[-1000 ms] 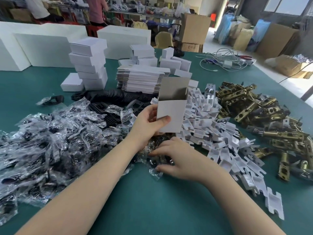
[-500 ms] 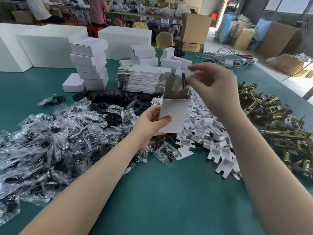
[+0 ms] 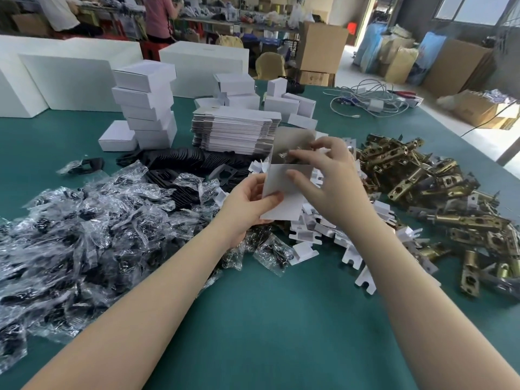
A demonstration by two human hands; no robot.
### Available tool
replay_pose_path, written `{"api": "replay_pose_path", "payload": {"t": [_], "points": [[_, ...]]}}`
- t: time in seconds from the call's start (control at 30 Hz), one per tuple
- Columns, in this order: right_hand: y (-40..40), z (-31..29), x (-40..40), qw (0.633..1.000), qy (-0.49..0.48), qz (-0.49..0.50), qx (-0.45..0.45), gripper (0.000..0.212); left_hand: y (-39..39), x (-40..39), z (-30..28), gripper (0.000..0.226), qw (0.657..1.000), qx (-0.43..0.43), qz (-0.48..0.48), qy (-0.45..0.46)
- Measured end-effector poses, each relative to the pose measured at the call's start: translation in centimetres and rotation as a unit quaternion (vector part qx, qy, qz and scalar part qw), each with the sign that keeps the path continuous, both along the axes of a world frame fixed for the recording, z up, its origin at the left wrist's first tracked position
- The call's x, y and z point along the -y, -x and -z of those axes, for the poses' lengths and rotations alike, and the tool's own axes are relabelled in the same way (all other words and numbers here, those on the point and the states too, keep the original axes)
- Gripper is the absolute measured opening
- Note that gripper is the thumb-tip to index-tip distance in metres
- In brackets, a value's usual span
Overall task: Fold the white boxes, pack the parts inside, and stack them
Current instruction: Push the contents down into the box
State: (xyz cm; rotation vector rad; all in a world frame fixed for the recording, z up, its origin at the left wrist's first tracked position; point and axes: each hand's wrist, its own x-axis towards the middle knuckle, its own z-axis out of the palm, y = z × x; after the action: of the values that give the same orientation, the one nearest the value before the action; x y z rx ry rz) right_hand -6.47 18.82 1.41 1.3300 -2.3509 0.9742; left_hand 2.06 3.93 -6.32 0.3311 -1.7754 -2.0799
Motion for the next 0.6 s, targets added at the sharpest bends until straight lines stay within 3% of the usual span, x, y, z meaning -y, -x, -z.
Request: {"api": "replay_pose_path", "payload": {"t": [0.13,0.4,0.5,0.6], "points": [[-0.1,0.0,0.1,1.0,0.008,0.012,-0.022,0.033,-0.1,-0.1,-0.1,0.028,1.0,0.002,-0.002,0.004],[-0.5,-1.1,0.7,0.989,-0.081,0.058,-0.105,0.023,-0.3,-0.3,-0.6,0.03,1.0,0.016,-0.002,-0.006],[-0.6,-1.6,0.9,0.99,-0.094,0.073,-0.074,0.023,-0.4,-0.4,-0.7,0.033,1.0,0.018,-0.005,-0.015],[-0.6,-2.2,1.0,0.998,-0.057,0.014,-0.005,0.026,-0.4,-0.4,-0.7,0.034,1.0,0.018,-0.002,-0.014]]}}
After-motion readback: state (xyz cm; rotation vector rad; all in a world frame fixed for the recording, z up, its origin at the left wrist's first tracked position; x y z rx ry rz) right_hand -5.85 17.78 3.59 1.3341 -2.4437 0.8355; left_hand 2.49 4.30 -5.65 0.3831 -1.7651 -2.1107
